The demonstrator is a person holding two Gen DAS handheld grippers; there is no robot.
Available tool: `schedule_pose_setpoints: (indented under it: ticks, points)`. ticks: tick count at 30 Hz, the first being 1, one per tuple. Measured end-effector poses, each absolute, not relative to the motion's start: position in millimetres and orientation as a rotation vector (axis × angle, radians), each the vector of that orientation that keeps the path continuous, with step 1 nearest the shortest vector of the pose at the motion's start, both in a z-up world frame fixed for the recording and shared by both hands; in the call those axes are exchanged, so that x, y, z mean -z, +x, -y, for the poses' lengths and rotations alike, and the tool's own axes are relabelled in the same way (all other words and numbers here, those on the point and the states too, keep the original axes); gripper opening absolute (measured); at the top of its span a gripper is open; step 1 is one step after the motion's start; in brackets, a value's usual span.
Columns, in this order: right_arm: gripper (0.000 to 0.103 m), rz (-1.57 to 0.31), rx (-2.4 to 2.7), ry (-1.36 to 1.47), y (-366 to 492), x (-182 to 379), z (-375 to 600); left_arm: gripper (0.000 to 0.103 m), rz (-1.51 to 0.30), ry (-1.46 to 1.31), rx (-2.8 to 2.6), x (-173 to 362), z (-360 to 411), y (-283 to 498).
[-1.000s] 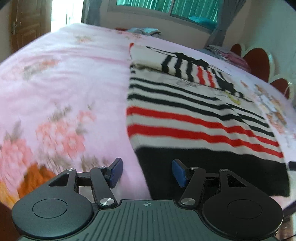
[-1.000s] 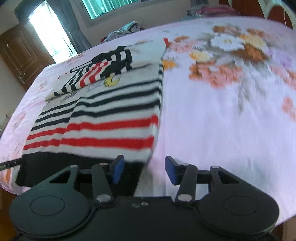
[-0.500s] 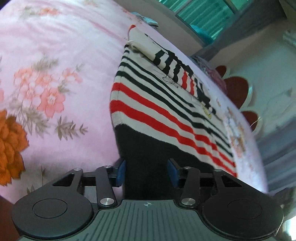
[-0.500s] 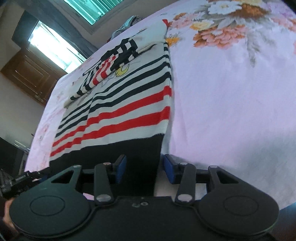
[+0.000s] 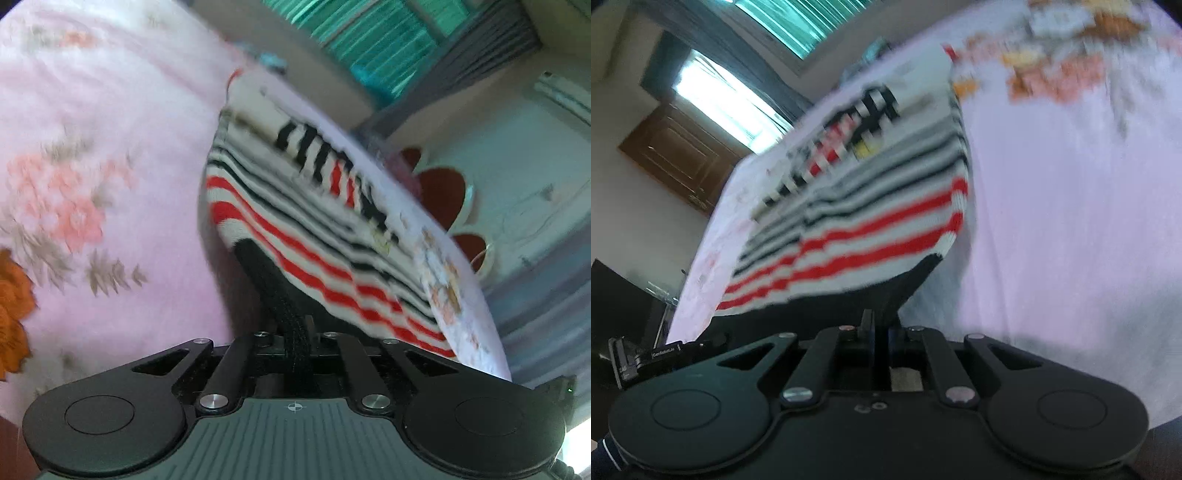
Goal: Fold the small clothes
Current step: 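Grasp the black hem with both tools and lift it toward the collar, then carry the held hem over the sweater body toward the collar with both tools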
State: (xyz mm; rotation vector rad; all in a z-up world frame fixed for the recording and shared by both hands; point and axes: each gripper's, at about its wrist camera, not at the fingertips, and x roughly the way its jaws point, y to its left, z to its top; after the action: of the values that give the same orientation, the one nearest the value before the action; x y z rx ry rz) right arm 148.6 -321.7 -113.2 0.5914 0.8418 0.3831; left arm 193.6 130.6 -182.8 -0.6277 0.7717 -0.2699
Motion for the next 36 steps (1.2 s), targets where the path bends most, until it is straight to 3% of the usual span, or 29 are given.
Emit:
schedule_pose_setpoints:
  ticks: [3,5,7,18,28,36]
  points:
    - [0.006,-0.837,-0.371,0.575,148,120,327,0.005,-0.851,-0.489,0.18,193,-123,199]
    - [0.006,-0.951,-0.321,0.511,158,137,321,0.005,-0.842,-0.535,0.171,196,-127,202]
    - [0.006,-0.924,-0.329,0.545,159,134,323,0.004,-0.827,-0.553,0.162,191,-126,204]
    - [0.006,-0.641,-0.384,0.501,220,36,330,0.004,-0.586,-0.612,0.212,110,-147,239]
    - [0.006,-0.552,-0.321,0.541,362,-16,334,0.004,-0.493,-0.609,0.252,55,-149,401]
    - [0.006,-0.679,-0.239,0.641,478,39,341,0.005,-0.673,-0.569,0.231,89,-144,546]
